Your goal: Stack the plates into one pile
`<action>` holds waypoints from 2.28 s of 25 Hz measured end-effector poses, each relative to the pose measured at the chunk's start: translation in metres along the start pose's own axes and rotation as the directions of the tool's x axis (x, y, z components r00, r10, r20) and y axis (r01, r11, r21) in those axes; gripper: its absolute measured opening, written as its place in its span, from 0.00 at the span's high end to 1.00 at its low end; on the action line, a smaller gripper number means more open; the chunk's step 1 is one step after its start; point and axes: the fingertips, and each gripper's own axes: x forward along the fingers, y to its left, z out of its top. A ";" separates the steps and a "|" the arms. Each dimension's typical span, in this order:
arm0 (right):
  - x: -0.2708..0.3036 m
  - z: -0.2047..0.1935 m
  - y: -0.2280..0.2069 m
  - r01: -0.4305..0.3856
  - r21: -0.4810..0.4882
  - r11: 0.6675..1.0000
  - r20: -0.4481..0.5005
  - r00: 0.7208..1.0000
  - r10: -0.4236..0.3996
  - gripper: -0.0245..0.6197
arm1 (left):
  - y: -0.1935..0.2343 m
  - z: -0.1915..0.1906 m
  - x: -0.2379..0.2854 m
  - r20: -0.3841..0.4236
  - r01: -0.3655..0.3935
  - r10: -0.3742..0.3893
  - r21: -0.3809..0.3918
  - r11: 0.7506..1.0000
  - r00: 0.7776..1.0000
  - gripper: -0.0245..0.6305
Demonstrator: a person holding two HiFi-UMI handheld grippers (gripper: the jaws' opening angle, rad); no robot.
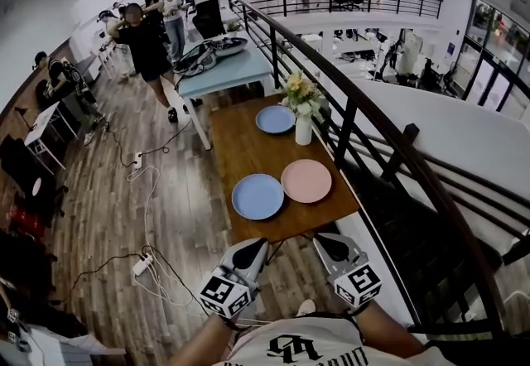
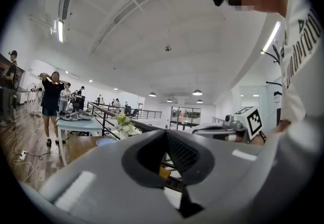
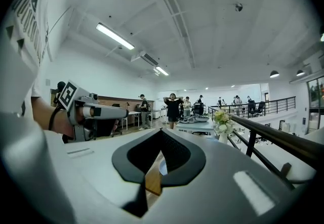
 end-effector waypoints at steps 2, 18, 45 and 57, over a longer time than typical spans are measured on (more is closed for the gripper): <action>0.004 -0.002 -0.020 -0.005 0.007 1.000 0.001 1.000 0.005 0.96 | 0.006 -0.007 0.019 -0.012 -0.009 0.008 -0.011 1.000 1.000 0.89; 0.044 -0.008 -0.096 -0.029 0.013 0.999 -0.028 0.999 0.029 0.96 | 0.038 -0.016 0.103 -0.032 -0.022 0.020 -0.039 0.999 0.999 0.89; 0.200 -0.037 -0.112 0.236 0.048 0.970 -0.131 0.965 -0.228 0.96 | 0.214 -0.027 0.130 -0.124 0.202 -0.206 -0.045 0.978 0.971 0.89; 0.213 -0.085 -0.133 0.286 0.058 0.956 -0.203 0.941 -0.269 0.96 | 0.233 -0.065 0.138 -0.169 0.222 -0.231 -0.074 0.972 0.958 0.89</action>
